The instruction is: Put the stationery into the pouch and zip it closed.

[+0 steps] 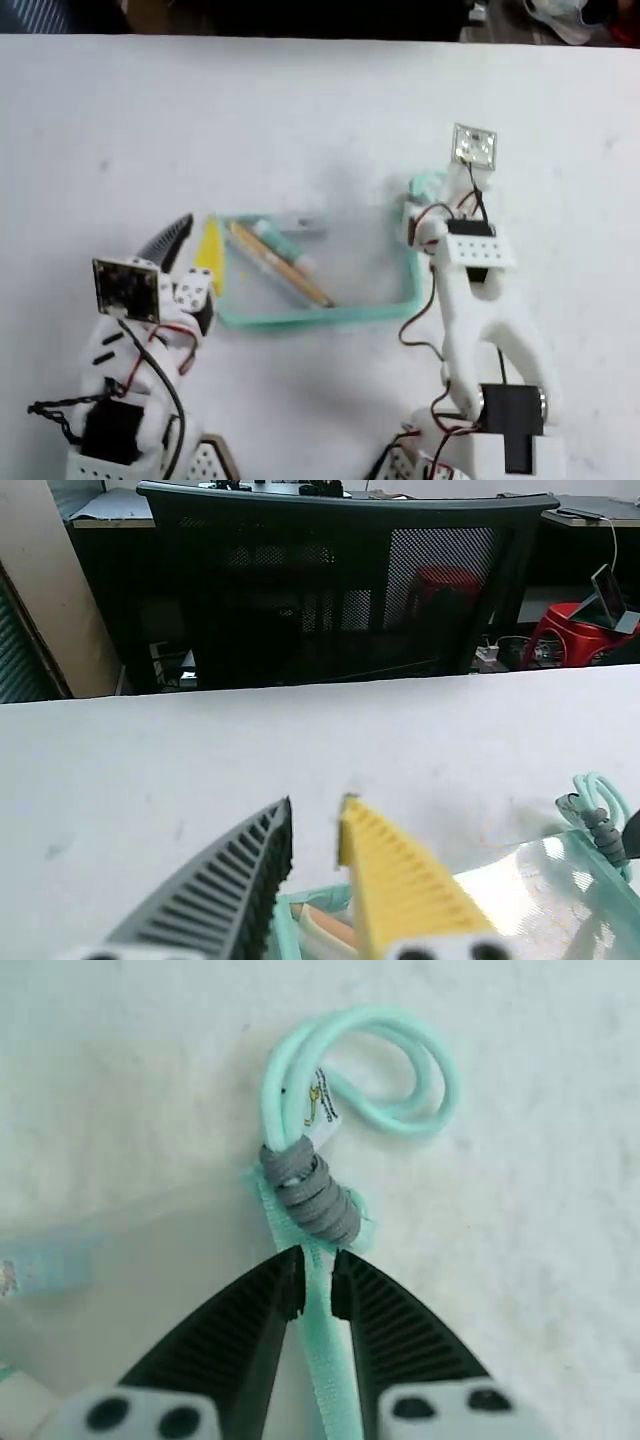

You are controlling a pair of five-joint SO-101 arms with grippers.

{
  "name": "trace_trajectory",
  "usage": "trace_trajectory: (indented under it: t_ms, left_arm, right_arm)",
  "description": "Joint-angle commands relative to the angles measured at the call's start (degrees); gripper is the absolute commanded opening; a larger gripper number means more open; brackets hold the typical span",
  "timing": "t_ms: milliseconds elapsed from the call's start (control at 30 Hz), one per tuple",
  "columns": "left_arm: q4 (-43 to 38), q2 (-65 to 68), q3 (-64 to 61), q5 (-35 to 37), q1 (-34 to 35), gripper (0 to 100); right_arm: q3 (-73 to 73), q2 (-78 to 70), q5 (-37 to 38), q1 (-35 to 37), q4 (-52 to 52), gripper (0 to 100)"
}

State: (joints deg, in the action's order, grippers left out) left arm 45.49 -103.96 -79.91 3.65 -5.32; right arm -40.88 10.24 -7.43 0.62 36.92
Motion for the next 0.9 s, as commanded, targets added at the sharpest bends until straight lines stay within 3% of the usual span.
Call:
trace_trajectory:
  t_ms: [0,133,267,400,633,733,867]
  left_arm:
    - [-2.2,-0.6,1.8,-0.4,2.9,4]
    - [-2.5,-0.6,2.0,-1.2,4.4,2]
    - [-2.5,-0.3,2.5,-7.0,4.4,2]
    - [1.7,-0.2,7.8,-10.0,5.0,2]
    - [9.8,6.4,16.9,-14.9,5.2,2]
    - [11.2,15.3,23.7,-15.9,11.1,2]
    - [14.9,25.8,35.5,-16.3,17.5,2]
  right_arm:
    - [0.3,2.7,0.4,-0.8,-1.0,4.8]
    - [0.3,3.6,0.4,-0.8,-0.7,5.0]
    - [-0.7,8.9,0.4,-0.8,1.4,5.0]
    - [-1.9,16.8,0.4,-0.5,5.8,5.1]
    - [-2.5,32.5,0.8,-0.4,13.4,17.7]
    - [-1.7,41.0,1.1,-0.4,17.8,19.3]
    - [1.8,52.8,9.1,2.2,22.6,19.3]
